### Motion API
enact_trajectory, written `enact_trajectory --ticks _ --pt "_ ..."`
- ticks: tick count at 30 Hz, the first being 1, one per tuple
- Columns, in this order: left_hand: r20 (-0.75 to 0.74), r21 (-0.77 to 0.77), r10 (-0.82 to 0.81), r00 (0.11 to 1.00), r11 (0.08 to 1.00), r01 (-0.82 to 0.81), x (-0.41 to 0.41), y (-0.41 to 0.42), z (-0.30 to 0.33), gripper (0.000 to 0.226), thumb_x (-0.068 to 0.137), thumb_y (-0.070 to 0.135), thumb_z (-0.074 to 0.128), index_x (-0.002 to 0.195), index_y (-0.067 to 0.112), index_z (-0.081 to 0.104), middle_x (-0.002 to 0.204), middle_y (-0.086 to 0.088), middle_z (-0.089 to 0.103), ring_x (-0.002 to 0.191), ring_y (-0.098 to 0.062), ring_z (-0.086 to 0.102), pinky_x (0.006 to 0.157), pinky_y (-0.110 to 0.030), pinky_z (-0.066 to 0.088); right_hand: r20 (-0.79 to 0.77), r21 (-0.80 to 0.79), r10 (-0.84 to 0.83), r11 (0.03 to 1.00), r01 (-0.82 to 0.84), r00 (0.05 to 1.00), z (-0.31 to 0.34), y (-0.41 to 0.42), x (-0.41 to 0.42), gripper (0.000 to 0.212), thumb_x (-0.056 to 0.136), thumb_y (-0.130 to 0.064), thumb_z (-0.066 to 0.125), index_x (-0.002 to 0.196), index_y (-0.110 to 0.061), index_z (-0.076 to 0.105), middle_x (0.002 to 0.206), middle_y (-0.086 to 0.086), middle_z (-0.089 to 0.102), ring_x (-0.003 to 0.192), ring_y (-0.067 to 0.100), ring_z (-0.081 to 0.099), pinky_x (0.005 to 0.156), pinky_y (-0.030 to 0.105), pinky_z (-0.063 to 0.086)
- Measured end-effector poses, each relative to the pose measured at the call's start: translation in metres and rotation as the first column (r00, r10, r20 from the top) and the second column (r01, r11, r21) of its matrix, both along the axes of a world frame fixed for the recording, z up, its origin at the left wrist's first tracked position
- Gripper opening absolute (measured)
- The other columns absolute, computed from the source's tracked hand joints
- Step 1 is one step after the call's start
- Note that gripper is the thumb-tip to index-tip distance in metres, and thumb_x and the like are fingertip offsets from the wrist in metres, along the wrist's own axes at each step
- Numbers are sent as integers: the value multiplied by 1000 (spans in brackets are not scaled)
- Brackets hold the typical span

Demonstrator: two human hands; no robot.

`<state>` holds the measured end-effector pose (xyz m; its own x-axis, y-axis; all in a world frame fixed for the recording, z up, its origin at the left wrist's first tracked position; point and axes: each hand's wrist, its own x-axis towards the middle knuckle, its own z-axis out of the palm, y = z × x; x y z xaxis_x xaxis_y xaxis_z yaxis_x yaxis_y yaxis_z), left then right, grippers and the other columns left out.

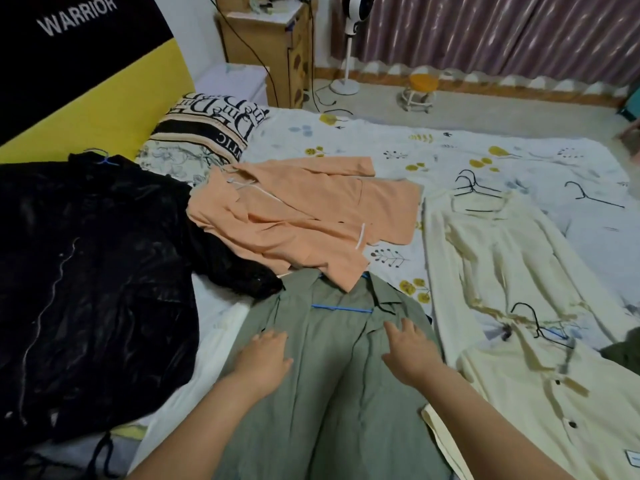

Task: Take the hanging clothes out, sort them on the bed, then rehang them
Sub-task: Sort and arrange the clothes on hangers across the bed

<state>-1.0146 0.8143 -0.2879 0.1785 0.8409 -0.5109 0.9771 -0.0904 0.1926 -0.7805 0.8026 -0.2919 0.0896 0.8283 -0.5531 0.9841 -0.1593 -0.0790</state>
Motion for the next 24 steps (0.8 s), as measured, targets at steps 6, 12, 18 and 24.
enact_trajectory --ticks 6,12,18,24 --pt "-38 39 -23 999 999 24 26 81 -67 55 96 34 40 144 15 21 155 -4 18 141 -21 20 112 -34 24 -21 -26 -85 996 84 996 -71 79 22 59 97 -35 38 148 -20 13 152 15 13 141 32 16 110 45 26" --pt "-123 79 -63 990 994 73 39 158 -145 63 98 35 36 149 14 6 157 -11 -1 145 -22 5 118 -32 11 -40 13 -165 986 166 985 -141 146 41 71 99 -43 34 150 -17 -8 157 15 -8 145 33 -2 116 45 14" --pt "-80 54 14 997 998 -9 56 212 -191 66 100 30 32 147 8 -7 157 -12 -9 145 -24 1 117 -32 7 -37 38 -172 984 173 984 -191 173 52 78 96 -45 39 149 -15 -10 158 9 -1 145 31 4 114 50 14" --pt "-184 7 19 983 1000 -18 70 225 -210 58 94 38 45 140 9 25 139 -9 40 127 -27 39 102 -36 31 8 155 -203 968 199 979 -205 172 54 58 92 -28 47 141 -10 24 137 12 38 127 30 36 105 44 29"
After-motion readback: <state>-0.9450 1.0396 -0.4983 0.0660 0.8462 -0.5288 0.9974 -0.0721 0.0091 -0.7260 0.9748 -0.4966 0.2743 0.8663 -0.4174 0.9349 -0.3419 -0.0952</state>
